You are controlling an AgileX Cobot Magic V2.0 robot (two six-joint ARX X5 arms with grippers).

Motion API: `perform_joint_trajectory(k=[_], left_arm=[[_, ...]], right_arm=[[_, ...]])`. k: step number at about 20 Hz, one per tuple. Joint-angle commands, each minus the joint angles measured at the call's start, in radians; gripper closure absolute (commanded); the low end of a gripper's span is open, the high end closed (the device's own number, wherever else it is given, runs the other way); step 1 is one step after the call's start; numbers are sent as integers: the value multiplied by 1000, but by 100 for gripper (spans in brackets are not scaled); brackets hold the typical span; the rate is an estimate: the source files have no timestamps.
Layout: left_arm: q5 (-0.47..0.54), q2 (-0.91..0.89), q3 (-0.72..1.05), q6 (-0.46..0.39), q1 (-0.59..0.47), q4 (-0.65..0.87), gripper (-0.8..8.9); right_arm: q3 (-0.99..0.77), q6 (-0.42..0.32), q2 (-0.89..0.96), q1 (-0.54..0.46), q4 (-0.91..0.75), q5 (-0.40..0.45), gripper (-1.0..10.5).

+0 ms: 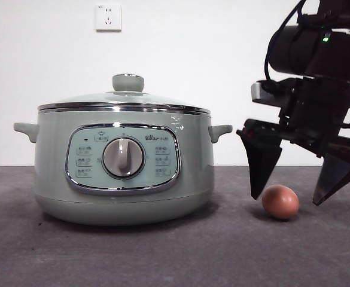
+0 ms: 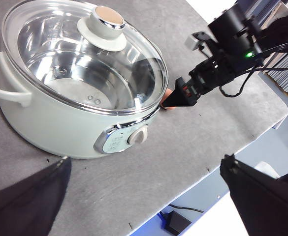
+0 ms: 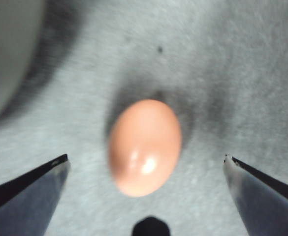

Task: Pick up the egg,open the lid,put the egg in the pot,close the lid

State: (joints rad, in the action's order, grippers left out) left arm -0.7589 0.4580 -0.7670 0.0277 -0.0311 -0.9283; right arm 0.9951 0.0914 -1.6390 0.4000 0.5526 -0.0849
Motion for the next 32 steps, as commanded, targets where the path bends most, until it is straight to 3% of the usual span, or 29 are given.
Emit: perform_joint_trajectory(k=[1,3,5,14,21,27,32], left_arm=[[-2,0,-3,2,-1,8,217],[-1,0,-3,2,-1,8,217],[-1,0,-3,2,-1,8,217],[-1,0,-2,2,-1,19,217],[-2,0,-3,2,-1,18,217],[41,10,-3,37,-1,60,216],[50,122,-32,58,0,137,216]], right_arm=[[1,10,-10,3,-21,10,448],[1,17,-11,3,-29,10,456],[1,17,-14,3,-31,9,540],[1,47,-37,3,-47,5,609],[1,50,-42,2,-47,-47,962],[1,38,-1,-2,-42,-39,963],[1,-16,204,-1,53,-39,963]])
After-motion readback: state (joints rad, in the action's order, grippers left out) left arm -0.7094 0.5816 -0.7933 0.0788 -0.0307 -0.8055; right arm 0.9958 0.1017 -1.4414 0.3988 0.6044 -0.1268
